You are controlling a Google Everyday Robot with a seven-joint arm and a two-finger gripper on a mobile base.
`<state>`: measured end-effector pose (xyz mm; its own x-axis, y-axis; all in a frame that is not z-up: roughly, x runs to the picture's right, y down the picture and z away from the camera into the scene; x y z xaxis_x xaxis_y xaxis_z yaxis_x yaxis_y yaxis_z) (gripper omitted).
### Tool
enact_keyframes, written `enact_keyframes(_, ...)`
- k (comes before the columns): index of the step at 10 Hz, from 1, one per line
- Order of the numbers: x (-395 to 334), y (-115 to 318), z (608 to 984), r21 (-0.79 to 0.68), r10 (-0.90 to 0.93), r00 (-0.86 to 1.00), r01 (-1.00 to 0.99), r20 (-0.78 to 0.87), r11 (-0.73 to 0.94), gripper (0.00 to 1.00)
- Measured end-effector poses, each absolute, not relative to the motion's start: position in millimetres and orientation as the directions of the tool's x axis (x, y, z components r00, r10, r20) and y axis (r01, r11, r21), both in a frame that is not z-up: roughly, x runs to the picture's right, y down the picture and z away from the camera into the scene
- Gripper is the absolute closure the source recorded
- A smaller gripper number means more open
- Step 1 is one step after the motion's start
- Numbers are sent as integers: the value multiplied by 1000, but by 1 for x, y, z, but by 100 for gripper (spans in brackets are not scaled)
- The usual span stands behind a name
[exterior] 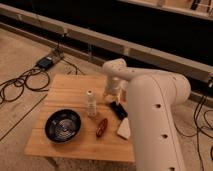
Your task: Push the eraser across the table
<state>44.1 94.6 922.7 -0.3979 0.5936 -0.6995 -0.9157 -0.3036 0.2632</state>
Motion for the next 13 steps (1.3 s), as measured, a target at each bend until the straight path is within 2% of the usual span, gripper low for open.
enact_keyframes(3, 49, 107, 913, 283, 576, -402, -915, -712, -288, 35)
enact_keyframes(10, 61, 104, 894, 313, 579, -420, -907, -699, -281, 35)
enact_keyframes(13, 67, 111, 883, 332, 584, -392, -919, -711, -212, 35)
